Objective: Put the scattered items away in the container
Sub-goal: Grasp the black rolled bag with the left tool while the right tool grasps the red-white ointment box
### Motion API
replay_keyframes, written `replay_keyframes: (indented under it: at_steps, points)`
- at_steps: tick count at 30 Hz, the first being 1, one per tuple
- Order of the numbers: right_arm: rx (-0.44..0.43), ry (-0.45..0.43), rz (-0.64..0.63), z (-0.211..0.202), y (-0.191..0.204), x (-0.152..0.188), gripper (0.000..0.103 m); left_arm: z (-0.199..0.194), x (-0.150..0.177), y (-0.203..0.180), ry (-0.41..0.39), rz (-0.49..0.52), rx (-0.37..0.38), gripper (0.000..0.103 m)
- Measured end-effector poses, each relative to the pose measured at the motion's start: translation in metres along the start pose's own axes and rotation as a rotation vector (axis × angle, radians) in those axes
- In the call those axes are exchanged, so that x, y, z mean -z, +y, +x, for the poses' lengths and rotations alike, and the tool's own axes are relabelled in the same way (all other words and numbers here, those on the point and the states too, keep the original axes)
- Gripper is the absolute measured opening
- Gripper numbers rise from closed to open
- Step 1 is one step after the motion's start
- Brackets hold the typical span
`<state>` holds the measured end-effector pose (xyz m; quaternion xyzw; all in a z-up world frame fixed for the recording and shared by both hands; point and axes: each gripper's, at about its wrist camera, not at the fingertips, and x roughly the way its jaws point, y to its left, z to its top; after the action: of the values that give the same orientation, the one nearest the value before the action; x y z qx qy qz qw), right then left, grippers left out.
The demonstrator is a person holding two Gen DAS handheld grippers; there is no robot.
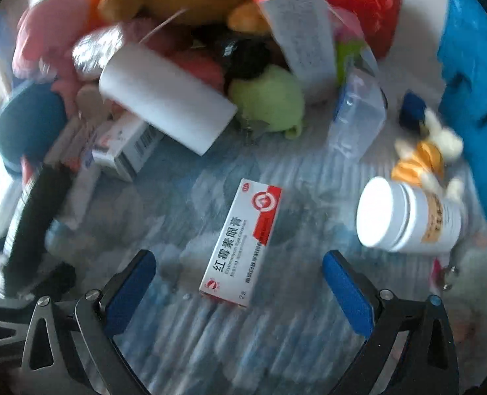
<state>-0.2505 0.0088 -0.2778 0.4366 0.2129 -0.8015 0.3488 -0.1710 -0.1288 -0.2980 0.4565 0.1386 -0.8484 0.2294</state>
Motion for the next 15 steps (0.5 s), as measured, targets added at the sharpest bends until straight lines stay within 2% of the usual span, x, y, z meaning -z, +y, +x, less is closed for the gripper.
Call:
replay_keyframes:
  at_steps: [3,9,11,12,15]
  points:
    - [0.005,-0.062,0.025,-0.004,-0.003,0.009,0.103,-0.003,0.005,-0.004,-0.041,-0.011,0.008,0.103]
    - [0.011,-0.063,0.037,-0.008,-0.007,0.014,0.103,-0.007,0.009,-0.007,-0.052,-0.014,0.006,0.103]
    - [0.009,-0.060,0.037,-0.010,-0.009,0.015,0.103,-0.010,0.010,-0.008,-0.053,-0.014,-0.006,0.099]
    - [0.014,-0.054,0.044,-0.012,-0.010,0.016,0.103,-0.015,0.009,-0.009,-0.060,-0.013,-0.023,0.093]
    - [-0.014,-0.096,0.087,-0.026,-0.016,0.019,0.097,-0.031,0.006,-0.011,-0.112,-0.028,-0.034,0.092]
